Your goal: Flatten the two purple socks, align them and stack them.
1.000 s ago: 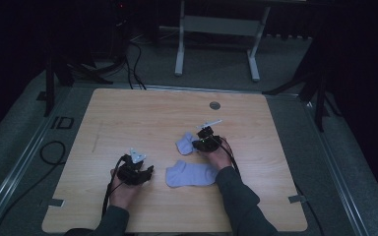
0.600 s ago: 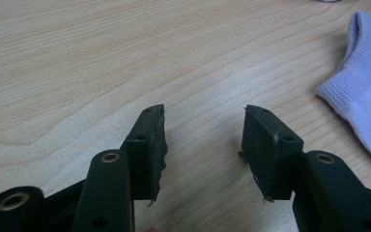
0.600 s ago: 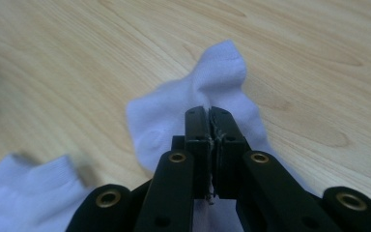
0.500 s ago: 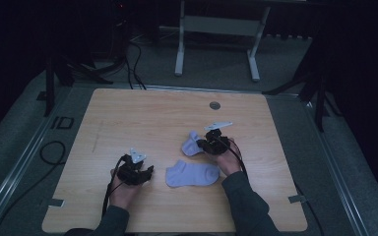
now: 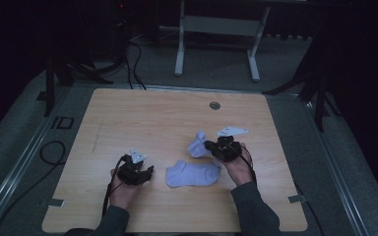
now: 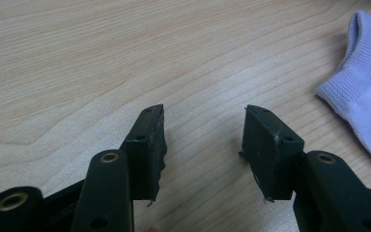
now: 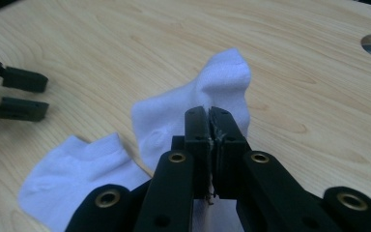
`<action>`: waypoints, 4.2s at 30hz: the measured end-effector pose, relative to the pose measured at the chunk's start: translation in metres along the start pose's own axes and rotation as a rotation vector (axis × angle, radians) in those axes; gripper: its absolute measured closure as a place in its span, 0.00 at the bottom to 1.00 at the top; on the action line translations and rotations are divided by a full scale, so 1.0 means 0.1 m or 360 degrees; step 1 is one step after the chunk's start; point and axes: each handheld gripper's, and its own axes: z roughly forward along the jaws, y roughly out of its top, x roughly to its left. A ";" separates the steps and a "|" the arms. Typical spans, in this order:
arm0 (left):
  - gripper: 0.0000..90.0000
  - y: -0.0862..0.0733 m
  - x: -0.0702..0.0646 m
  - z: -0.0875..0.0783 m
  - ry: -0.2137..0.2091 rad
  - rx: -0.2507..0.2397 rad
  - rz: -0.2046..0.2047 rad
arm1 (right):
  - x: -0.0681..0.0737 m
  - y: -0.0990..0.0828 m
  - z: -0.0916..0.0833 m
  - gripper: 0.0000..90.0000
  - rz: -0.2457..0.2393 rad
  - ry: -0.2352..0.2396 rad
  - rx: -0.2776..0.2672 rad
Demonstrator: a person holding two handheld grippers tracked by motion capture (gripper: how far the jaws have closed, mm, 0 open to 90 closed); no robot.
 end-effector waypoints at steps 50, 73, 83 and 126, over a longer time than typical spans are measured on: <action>0.69 0.13 -0.48 -0.21 -0.0194 -0.0130 0.0170 | 0.55 -0.54 0.36 0.96 -0.0103 0.0042 0.0248; 0.78 0.36 -0.84 0.18 -0.0284 0.0056 0.0190 | 0.54 -0.57 0.39 0.96 -0.0077 0.0055 0.0262; 0.98 0.38 -0.92 0.22 -0.0225 0.0081 0.0264 | 0.54 -0.55 0.36 0.87 -0.0100 0.0046 0.0245; 0.98 0.04 -0.61 -0.06 -0.0213 0.0090 0.0149 | 0.10 -0.73 0.05 0.92 -0.0031 -0.0093 0.0294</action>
